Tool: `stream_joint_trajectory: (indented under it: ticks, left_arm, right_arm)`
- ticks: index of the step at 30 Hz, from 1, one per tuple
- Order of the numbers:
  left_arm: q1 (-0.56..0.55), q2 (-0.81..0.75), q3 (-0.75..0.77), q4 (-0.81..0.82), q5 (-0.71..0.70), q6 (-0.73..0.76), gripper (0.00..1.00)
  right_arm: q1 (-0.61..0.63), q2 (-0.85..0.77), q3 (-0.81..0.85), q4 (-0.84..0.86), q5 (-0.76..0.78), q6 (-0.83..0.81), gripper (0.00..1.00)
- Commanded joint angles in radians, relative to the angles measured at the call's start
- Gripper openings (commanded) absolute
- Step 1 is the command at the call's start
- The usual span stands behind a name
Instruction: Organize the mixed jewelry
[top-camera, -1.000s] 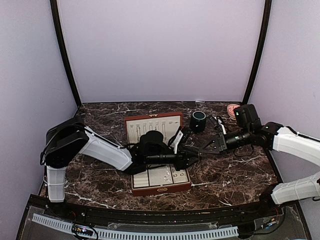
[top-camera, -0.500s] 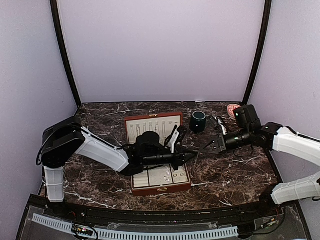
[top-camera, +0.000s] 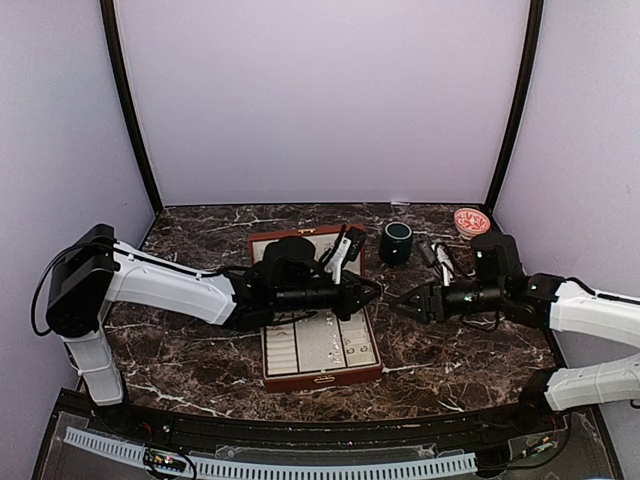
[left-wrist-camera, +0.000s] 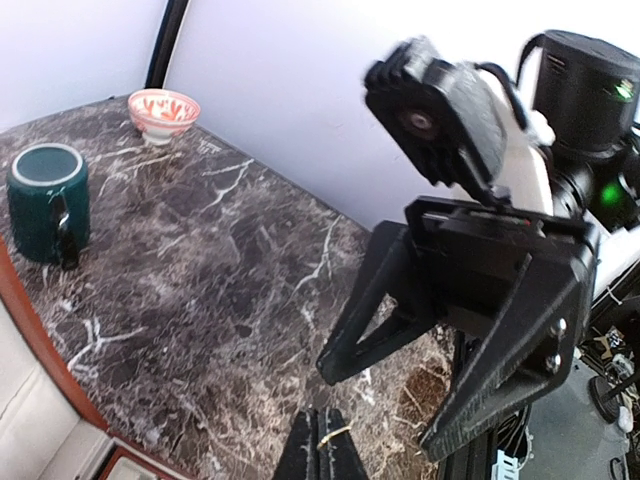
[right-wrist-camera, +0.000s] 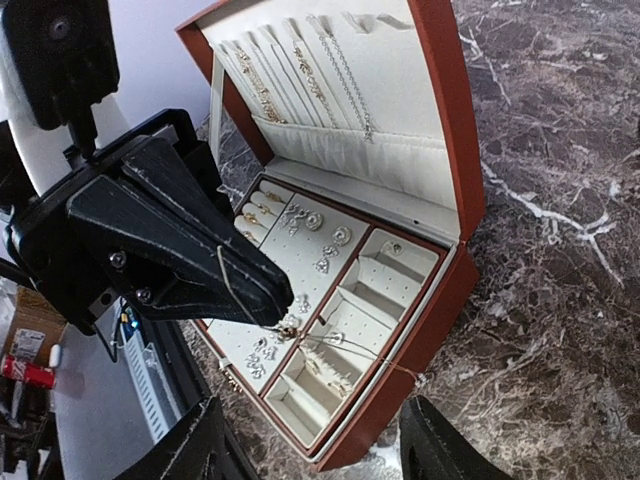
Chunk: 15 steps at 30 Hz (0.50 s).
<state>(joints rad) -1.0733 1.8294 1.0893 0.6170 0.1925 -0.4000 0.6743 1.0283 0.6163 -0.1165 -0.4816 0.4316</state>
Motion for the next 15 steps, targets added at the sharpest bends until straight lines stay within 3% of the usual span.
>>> stream_joint_trajectory:
  ticks: [1, 5, 15]
  left_arm:
    - [0.004, -0.058, 0.047, -0.192, -0.029, -0.01, 0.0]
    - [0.005, -0.064, 0.063, -0.228, -0.028, -0.015, 0.0]
    - [0.004, -0.061, 0.076, -0.246, -0.03, -0.017, 0.0]
  right_arm:
    - [0.076, -0.051, -0.097, 0.257, 0.199, 0.012, 0.61]
    - [0.127, -0.057, -0.158, 0.365, 0.303, 0.013, 0.53]
    - [0.171, 0.049, -0.157, 0.474, 0.323, -0.012, 0.43]
